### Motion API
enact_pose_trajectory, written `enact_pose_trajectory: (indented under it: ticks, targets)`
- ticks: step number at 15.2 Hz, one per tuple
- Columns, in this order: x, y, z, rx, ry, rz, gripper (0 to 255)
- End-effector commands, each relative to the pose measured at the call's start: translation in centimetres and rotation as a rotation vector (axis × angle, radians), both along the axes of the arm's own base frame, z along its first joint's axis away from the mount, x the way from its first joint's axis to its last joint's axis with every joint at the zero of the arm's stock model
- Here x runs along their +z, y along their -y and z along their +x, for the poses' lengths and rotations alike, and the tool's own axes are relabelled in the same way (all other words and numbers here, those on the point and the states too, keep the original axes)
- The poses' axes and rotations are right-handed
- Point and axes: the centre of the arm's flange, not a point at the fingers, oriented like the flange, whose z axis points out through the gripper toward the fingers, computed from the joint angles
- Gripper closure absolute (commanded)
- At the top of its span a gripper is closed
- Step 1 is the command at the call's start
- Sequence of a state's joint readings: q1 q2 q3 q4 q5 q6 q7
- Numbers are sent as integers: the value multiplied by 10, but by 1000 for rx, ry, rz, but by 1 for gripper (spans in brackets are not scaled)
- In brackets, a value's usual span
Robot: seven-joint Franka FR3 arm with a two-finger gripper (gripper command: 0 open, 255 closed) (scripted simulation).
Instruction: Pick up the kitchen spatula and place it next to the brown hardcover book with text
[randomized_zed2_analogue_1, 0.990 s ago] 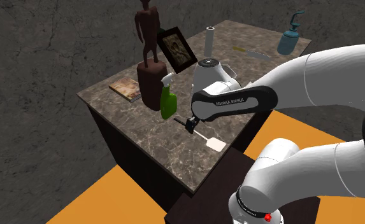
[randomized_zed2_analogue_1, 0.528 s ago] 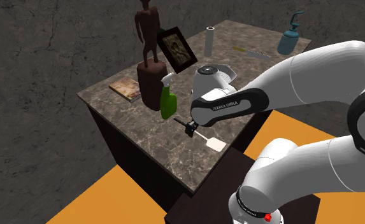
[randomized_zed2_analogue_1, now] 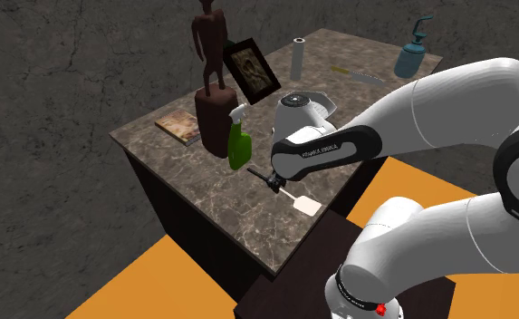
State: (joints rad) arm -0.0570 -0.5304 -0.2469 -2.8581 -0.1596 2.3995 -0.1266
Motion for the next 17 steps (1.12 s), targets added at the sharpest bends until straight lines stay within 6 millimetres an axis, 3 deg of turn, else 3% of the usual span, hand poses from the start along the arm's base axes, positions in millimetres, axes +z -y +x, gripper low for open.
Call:
enact_pose_trajectory:
  ticks: [1, 8, 17]
  targets:
    - [0, 0, 0, 0, 0, 0, 255]
    - [0, 0, 0, 0, 0, 0, 255]
    - [47, 0, 0, 0, 0, 0, 255]
